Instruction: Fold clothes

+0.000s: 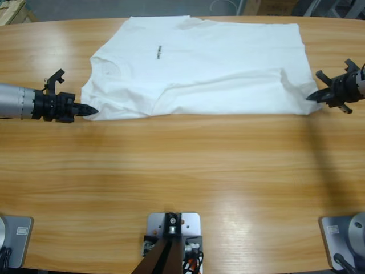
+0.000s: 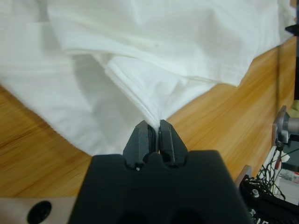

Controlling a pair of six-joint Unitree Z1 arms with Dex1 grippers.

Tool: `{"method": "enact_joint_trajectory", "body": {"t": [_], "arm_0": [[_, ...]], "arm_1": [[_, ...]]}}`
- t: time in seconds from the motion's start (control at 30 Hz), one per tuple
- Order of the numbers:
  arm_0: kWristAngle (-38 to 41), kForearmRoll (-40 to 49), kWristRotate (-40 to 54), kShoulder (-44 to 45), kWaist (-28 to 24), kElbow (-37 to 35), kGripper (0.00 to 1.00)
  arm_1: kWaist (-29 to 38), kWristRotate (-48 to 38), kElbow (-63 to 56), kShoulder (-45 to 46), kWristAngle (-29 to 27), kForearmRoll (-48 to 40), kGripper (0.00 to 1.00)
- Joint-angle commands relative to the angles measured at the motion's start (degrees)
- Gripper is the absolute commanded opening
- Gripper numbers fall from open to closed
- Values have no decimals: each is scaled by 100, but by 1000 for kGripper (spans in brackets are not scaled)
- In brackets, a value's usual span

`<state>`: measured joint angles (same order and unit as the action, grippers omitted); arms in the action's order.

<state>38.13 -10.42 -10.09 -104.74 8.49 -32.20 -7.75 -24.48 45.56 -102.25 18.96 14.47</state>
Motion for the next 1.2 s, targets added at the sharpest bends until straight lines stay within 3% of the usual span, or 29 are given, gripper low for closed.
{"method": "enact_joint_trajectory", "body": {"t": [0.03,0.2,0.57,0.83,1.2], "arm_0": [[59,-65,-292,114,-293,136,0],[-18,134,-396,297,-813,-2,0],[19,1030,-588,453,-989,-385,0],[45,2099,-566,882,-1147,-585,0],[170,2466,-821,1183,-838,-469,0]], "arm_1": [[-78,-546,-211,454,-12,496,0],[-78,-692,24,858,-59,1396,0],[-78,-1072,176,1522,-22,2631,0],[-78,-1428,-99,1753,145,2772,0],[174,-1690,-461,1607,96,2435,0]]}}
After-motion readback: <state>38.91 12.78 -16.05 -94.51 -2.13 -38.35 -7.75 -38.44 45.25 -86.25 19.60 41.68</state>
